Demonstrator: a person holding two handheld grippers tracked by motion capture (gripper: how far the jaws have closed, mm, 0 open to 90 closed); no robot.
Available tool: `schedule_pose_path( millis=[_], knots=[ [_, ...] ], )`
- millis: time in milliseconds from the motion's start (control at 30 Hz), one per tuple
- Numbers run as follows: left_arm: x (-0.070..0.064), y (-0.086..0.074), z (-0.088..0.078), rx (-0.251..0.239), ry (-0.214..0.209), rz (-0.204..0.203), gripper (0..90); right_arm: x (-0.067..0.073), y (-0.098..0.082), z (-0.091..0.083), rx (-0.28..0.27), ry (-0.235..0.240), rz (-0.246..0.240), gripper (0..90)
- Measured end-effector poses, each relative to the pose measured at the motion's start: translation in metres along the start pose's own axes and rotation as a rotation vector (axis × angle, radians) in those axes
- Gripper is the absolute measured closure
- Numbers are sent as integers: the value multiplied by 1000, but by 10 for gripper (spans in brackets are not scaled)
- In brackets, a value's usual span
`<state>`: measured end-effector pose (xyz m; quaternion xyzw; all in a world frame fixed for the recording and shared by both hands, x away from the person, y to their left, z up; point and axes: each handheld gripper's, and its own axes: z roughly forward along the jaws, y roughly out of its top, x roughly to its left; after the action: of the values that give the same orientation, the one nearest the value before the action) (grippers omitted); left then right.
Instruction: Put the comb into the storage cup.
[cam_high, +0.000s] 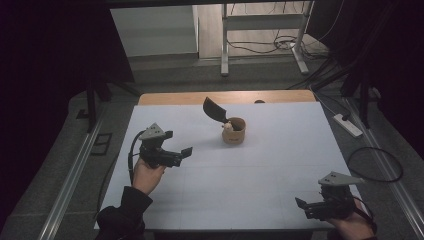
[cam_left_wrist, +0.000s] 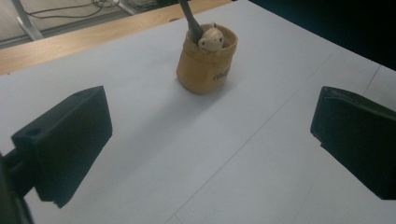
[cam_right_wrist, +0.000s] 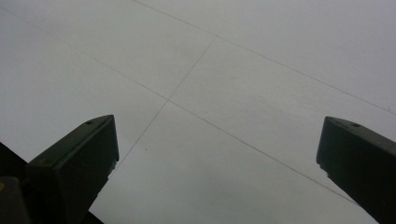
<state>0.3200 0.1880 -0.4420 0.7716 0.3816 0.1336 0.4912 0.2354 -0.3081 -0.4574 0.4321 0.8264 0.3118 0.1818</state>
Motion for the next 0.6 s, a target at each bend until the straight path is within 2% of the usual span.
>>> schedule_pose_path(
  millis=[600],
  knots=[
    [-4,-17,-20,-7,6,-32,0,0,0,0,-4,2,-5,0]
  ],
)
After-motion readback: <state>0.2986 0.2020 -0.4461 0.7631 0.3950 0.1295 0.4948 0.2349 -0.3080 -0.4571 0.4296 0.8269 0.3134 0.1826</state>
